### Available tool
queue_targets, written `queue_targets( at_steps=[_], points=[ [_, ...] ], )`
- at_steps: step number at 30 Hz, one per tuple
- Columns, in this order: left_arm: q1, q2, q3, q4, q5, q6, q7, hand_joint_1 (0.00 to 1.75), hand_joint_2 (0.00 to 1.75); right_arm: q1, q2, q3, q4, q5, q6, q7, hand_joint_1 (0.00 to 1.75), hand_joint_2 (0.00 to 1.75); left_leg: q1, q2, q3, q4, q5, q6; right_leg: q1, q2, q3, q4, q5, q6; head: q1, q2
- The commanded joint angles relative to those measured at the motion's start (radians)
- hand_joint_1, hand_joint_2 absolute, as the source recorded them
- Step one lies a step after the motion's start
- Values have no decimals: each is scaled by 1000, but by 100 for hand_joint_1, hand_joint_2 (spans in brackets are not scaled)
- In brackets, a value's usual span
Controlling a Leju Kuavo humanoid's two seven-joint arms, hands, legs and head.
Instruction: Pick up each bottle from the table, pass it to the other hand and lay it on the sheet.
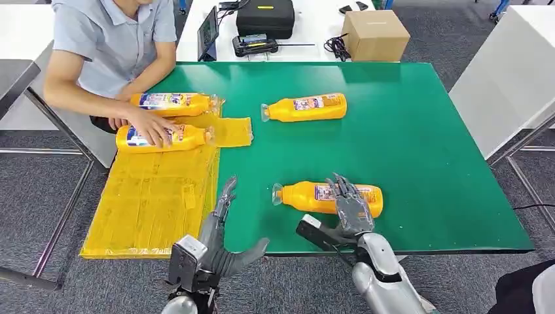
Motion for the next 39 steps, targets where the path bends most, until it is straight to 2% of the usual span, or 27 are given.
queue_targets(
  at_steps=[1,5,7,14,21,24,30,39],
  points=[
    [-13,11,-7,59,3,-1,13,0,175,-32,-26,54,48,14,10,17,0,175,1,1,3,-1,-1,-1,1,1,3,-1,-1,-2,0,0],
    [3,17,-6,34,-16,8,20,0,175,1,-43,83,-43,69,5,72,0,175,1,1,3,0,-1,-2,1,1,3,-1,-1,-2,0,0],
    [5,19,-6,28,-26,9,22,0,175,11,-43,88,-78,50,20,68,0,175,1,1,3,0,-2,-2,1,1,3,0,-1,-2,0,0],
    [15,20,-1,13,-44,16,23,0,175,18,-55,87,-80,108,-3,122,0,175,1,1,4,0,-2,-2,2,1,4,-1,-1,-3,0,0],
    [25,21,1,8,-51,29,24,0,175,24,-73,17,-64,133,-18,154,0,175,1,1,4,0,-2,-2,1,1,5,-1,-2,-3,0,0],
    [18,19,1,18,-49,31,24,0,175,13,-68,-26,-17,82,2,139,0,175,1,1,4,0,-2,-2,1,0,4,-1,-2,-2,0,0],
    [10,21,-10,24,-45,32,22,0,175,-17,-61,-90,82,80,-11,131,0,175,0,1,3,-1,-1,-1,0,0,3,-1,0,-1,0,0],
    [-17,16,-21,61,-33,9,17,0,175,-98,-52,-119,218,47,-10,79,0,175,1,1,4,-1,-1,-2,1,0,4,-1,0,-2,0,0]
  ],
)
